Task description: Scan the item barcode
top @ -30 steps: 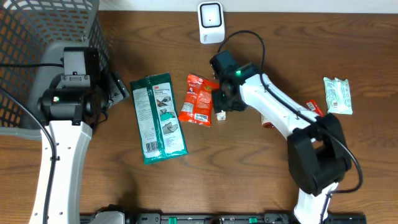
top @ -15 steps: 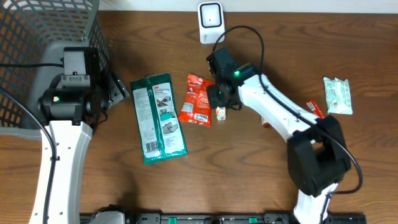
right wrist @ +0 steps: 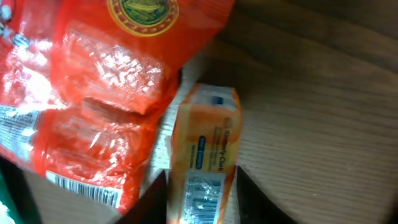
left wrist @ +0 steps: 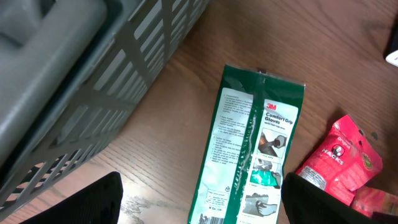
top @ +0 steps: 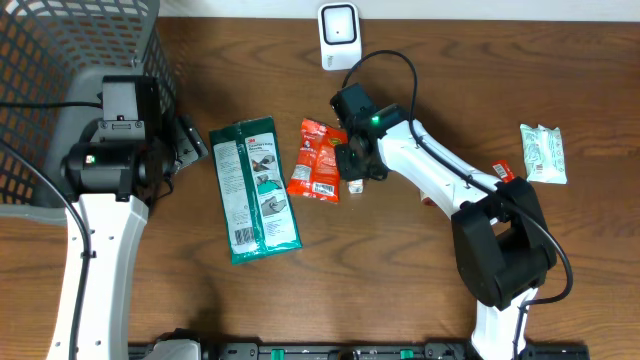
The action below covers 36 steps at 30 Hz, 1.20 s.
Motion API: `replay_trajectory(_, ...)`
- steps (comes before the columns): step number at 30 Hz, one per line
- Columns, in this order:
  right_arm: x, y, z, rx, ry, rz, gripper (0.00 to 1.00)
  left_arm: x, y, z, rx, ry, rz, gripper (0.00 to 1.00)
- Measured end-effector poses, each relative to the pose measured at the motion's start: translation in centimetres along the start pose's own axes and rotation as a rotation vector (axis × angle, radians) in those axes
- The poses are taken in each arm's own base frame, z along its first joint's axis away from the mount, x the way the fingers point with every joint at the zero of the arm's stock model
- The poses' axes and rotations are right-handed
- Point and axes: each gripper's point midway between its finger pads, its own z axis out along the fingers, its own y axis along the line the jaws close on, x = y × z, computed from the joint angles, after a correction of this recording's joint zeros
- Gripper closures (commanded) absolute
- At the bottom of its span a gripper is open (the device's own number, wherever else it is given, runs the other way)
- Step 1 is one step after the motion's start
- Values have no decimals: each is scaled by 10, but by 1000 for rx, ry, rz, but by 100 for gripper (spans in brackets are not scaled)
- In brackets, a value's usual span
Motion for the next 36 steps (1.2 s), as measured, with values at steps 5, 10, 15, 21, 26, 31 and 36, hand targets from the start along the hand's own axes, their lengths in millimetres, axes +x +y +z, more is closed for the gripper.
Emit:
replay_trajectory(5,-1,-2,0,7,-3,-4,86,0,0,0,0,0,0,18)
replay_trajectory(10,-2,-6,0,10,-2,-25,87,0,0,0,0,0,0,18)
replay_trajectory(15,4,-8,-3,17,17,-59,90,0,0,0,0,0,0,18)
replay_trajectory(21,12,-17,-10,28,55,-118,87,0,0,0,0,-1,0,18)
replay_trajectory(26,13,-32,-10,37,75,-118,69,0,0,0,0,0,0,18)
replay_trajectory(31,14,-35,-11,32,83,-119,58,0,0,0,0,0,0,18)
replay_trajectory(36,14,-35,-11,29,84,-118,50,0,0,0,0,0,0,18)
